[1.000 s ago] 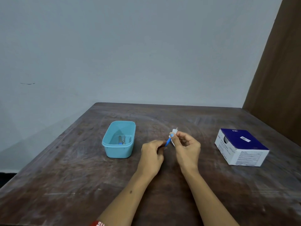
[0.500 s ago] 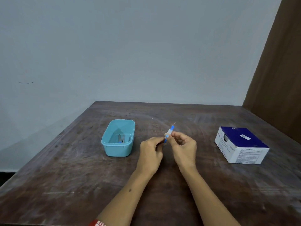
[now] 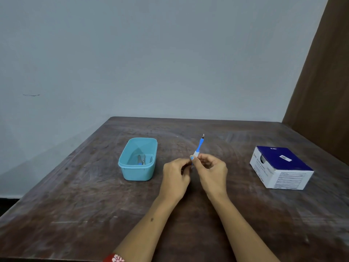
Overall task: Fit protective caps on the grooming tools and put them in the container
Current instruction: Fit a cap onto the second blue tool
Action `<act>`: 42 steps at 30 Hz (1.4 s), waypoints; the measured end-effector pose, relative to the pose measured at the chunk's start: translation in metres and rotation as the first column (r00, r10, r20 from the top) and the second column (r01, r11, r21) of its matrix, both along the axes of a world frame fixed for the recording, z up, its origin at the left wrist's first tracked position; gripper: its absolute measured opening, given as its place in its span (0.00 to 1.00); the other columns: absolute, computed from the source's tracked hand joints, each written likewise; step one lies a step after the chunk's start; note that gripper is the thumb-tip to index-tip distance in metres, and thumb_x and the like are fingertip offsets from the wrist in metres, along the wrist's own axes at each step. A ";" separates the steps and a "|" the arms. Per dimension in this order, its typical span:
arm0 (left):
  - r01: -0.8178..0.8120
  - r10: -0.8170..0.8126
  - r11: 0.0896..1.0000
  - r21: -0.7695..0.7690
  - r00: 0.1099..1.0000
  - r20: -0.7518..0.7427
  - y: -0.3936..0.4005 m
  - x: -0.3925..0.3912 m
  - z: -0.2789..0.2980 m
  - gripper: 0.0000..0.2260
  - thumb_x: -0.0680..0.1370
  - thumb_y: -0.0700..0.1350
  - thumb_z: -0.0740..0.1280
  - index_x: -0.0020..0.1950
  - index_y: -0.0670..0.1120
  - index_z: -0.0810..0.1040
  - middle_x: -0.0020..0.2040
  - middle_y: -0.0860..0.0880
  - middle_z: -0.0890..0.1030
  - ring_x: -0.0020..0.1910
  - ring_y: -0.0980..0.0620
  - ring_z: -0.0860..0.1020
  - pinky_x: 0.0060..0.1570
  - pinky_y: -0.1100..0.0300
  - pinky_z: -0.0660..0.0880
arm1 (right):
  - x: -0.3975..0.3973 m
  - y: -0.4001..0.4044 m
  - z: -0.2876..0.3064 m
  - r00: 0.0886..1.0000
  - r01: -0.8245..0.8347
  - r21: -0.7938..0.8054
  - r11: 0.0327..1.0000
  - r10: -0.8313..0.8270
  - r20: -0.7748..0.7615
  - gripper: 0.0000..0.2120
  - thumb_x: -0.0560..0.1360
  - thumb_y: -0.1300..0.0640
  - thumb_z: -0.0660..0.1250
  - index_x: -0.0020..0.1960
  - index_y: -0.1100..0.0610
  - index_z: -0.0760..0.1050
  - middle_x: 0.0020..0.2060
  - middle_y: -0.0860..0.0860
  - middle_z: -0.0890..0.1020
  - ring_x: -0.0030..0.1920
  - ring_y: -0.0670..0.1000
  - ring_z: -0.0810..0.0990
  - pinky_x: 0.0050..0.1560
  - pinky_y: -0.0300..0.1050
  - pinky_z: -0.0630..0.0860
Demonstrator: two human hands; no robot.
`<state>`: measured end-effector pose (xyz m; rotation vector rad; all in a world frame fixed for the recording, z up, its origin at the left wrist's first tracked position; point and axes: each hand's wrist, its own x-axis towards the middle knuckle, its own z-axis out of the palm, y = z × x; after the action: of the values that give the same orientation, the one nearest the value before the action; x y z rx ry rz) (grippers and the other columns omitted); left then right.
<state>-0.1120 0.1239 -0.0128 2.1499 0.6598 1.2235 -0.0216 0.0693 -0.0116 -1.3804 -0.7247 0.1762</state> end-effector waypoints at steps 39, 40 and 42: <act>-0.101 0.094 0.995 0.005 0.943 0.320 -0.002 -0.002 0.011 0.04 0.74 0.38 0.69 0.48 0.43 0.82 0.42 0.54 0.82 0.43 0.61 0.79 0.44 0.71 0.75 | -0.007 -0.008 0.002 0.810 0.191 -0.122 0.974 -0.086 0.580 0.04 0.67 0.63 0.75 0.40 0.61 0.82 0.34 0.54 0.80 0.37 0.52 0.77 0.39 0.48 0.77; -0.110 0.097 0.994 0.023 0.943 0.317 -0.002 -0.002 0.012 0.04 0.74 0.38 0.69 0.48 0.42 0.82 0.42 0.53 0.82 0.43 0.60 0.79 0.44 0.70 0.75 | -0.006 -0.007 0.001 0.812 0.199 -0.170 0.965 -0.066 0.579 0.03 0.68 0.62 0.74 0.39 0.62 0.82 0.34 0.54 0.79 0.37 0.52 0.77 0.40 0.48 0.76; -0.117 0.094 0.992 0.057 0.947 0.308 -0.003 -0.001 0.012 0.04 0.74 0.37 0.68 0.47 0.41 0.82 0.42 0.51 0.82 0.42 0.58 0.79 0.44 0.69 0.76 | -0.004 -0.007 0.000 0.808 0.214 -0.232 0.949 -0.038 0.588 0.04 0.69 0.63 0.73 0.37 0.62 0.80 0.33 0.53 0.78 0.37 0.51 0.75 0.39 0.47 0.73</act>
<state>-0.1132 0.1212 -0.0009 1.9436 0.6077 1.6202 -0.0252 0.0618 -0.0117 -1.7856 -1.1406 -0.2776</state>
